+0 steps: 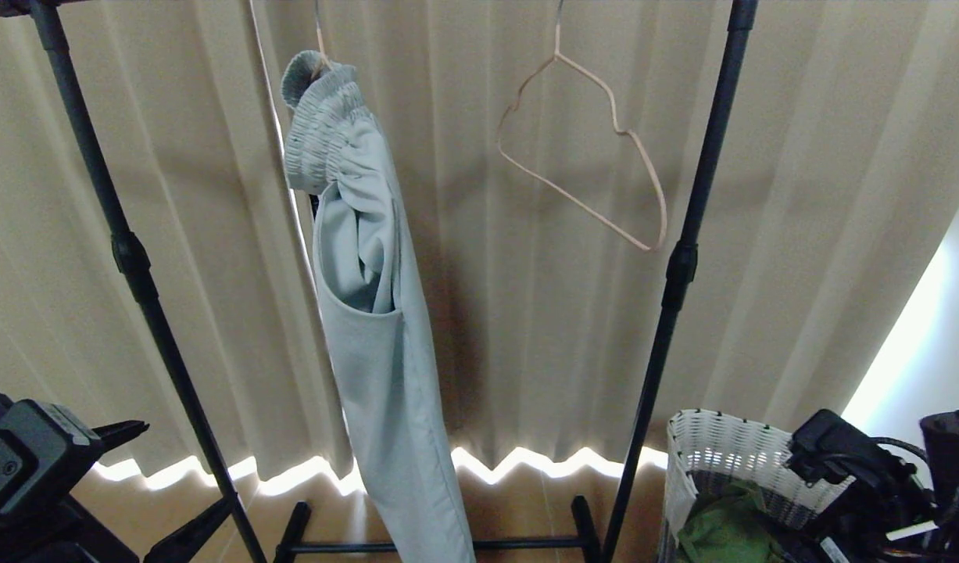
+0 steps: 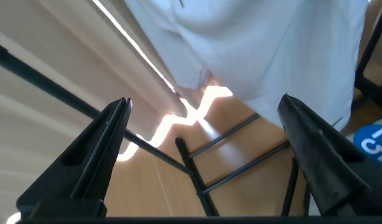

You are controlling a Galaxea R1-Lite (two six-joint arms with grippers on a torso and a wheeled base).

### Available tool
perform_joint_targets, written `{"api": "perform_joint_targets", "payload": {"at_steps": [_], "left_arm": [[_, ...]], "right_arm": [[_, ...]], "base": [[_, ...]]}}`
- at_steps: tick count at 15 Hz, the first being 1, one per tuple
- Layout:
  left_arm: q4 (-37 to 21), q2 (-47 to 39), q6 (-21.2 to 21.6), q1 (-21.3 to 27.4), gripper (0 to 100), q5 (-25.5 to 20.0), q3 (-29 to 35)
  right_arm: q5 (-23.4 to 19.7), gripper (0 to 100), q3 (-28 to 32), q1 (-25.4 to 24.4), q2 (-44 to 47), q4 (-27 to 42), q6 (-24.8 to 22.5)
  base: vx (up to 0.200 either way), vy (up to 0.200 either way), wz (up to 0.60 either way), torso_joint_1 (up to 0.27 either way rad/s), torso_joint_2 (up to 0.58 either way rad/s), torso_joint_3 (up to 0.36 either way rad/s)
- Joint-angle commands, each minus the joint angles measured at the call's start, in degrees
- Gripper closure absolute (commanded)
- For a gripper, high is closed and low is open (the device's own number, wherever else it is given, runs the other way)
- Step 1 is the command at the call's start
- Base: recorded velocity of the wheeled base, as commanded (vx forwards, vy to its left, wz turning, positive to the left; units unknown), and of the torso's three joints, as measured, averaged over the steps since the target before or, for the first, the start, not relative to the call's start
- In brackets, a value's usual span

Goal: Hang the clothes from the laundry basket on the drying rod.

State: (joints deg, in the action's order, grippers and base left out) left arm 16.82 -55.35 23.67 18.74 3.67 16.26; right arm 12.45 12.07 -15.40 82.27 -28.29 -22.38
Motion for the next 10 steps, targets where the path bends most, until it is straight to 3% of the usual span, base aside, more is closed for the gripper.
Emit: {"api": "perform_joint_targets", "payload": {"at_steps": [1, 10], "left_arm": [[0.1, 0.8, 0.0, 0.1, 0, 0.0, 0.2], [0.1, 2.0, -0.1, 0.1, 0, 0.0, 0.3]], "right_arm": [[-0.1, 0, 3.3, -0.2, 13.2, 0.2, 0.1], [4.3, 0, 6.3, -1.0, 26.7, -0.5, 0.1]], "base": [[0.0, 0.0, 0.0, 0.0, 0.0, 0.0], [0.0, 0.0, 0.0, 0.0, 0.0, 0.0]]}}
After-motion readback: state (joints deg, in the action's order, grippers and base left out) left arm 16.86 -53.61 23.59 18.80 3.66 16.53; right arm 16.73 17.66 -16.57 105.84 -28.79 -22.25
